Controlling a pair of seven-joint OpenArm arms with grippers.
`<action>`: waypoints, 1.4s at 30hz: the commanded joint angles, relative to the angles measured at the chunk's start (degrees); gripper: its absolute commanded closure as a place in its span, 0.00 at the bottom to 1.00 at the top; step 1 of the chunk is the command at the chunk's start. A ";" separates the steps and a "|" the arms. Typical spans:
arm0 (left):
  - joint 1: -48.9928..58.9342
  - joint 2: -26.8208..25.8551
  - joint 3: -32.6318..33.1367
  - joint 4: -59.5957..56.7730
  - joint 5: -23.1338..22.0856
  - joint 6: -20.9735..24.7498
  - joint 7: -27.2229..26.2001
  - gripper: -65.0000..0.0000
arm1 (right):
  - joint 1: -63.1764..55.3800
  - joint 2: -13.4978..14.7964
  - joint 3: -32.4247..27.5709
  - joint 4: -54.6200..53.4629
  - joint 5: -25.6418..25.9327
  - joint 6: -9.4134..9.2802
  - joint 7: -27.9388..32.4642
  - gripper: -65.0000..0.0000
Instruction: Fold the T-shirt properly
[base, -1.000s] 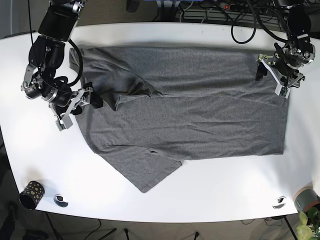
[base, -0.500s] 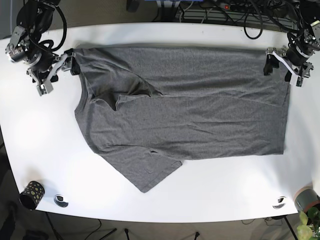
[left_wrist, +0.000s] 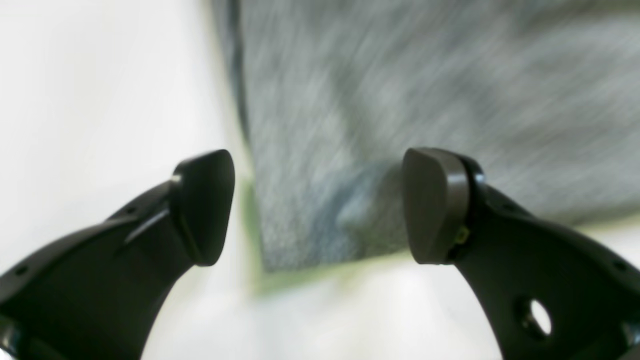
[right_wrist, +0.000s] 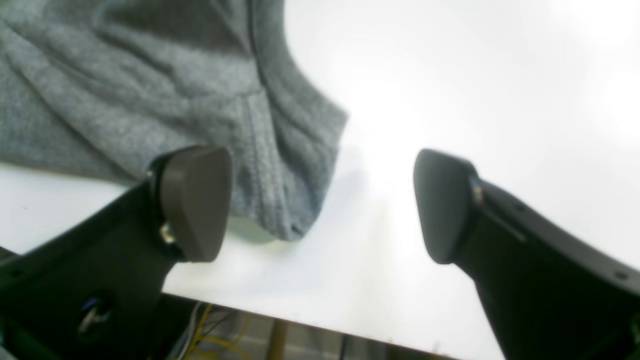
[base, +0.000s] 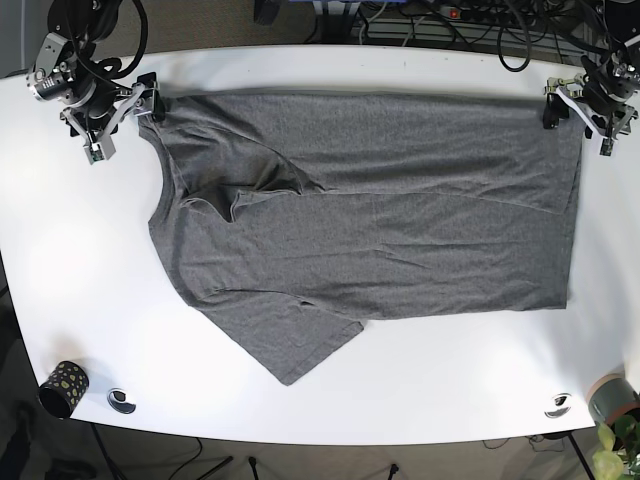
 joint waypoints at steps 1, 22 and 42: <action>-0.21 -0.83 -0.31 0.75 0.03 -0.29 -0.49 0.25 | 0.17 1.21 0.36 -1.00 1.81 0.30 0.96 0.18; -1.35 -0.83 4.70 0.14 0.39 -0.29 -0.23 0.99 | 0.61 -2.04 -2.71 -3.37 3.83 0.30 1.05 0.94; 8.75 -1.18 1.89 5.15 0.30 -0.29 -0.23 0.66 | -8.36 -1.60 1.68 4.80 3.39 0.30 1.05 0.58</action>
